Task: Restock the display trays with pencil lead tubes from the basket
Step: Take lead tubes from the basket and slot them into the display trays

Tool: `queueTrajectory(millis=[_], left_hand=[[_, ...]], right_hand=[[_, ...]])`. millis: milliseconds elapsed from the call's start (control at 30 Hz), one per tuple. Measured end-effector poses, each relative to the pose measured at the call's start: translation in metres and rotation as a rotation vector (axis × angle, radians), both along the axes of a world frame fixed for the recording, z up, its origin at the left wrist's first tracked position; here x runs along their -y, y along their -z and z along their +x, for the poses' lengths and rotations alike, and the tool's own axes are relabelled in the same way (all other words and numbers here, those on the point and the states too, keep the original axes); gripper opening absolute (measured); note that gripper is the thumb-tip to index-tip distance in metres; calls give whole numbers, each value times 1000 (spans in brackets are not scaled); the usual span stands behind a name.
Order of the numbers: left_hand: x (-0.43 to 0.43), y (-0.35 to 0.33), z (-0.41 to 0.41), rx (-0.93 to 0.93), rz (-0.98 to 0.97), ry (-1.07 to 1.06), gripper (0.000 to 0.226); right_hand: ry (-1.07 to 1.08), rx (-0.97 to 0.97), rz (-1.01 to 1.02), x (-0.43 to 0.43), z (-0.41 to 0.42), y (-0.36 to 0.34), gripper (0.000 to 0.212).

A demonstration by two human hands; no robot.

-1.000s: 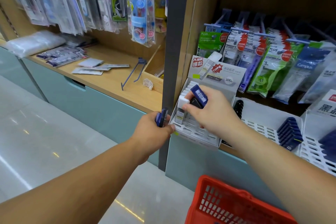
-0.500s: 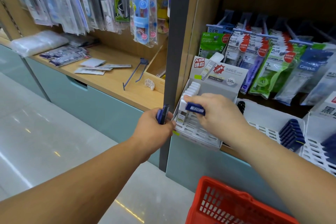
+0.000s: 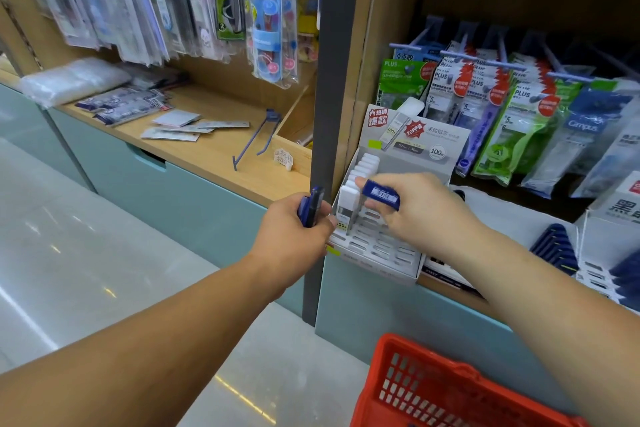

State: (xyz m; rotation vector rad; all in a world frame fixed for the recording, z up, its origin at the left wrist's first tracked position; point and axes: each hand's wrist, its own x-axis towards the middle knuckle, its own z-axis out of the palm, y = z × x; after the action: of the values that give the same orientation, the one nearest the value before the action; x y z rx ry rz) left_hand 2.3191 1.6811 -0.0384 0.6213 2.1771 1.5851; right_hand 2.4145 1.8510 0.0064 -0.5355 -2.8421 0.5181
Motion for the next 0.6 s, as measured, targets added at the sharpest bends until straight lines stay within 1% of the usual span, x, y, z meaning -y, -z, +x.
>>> queueTrajectory(millis=[33, 67, 133, 200, 267, 300, 333, 400, 467, 500, 567, 600], left_hand=[[0, -3, 2, 10, 12, 5, 4], [0, -6, 3, 19, 20, 9, 7], [0, -10, 6, 15, -3, 32, 17], [3, -16, 12, -2, -64, 93, 29], [8, -23, 19, 56, -94, 188, 40], [11, -28, 24, 107, -95, 233, 41], [13, -33, 29, 159, -95, 274, 37], [17, -43, 39, 263, -75, 356, 31], [16, -52, 48, 349, -24, 405, 39], [14, -55, 54, 379, -16, 415, 38], [11, -61, 68, 407, -20, 463, 24], [10, -64, 75, 392, -26, 499, 19]], right_hand=[[-7, 3, 12, -1, 1, -2, 24], [-9, -12, -52, 0, 3, -4, 23], [28, -71, -351, 1, 9, -5, 20], [137, -97, -694, 1, 21, -7, 20], [236, -119, -1001, 1, 34, -15, 26], [266, -135, -1110, 3, 41, -21, 27], [284, -151, -1182, 5, 47, -27, 27], [276, -183, -1264, 13, 60, -40, 24], [262, -217, -1318, 22, 71, -52, 22], [263, -238, -1339, 26, 77, -58, 21], [275, -282, -1340, 33, 89, -68, 20], [285, -300, -1320, 36, 95, -71, 20]])
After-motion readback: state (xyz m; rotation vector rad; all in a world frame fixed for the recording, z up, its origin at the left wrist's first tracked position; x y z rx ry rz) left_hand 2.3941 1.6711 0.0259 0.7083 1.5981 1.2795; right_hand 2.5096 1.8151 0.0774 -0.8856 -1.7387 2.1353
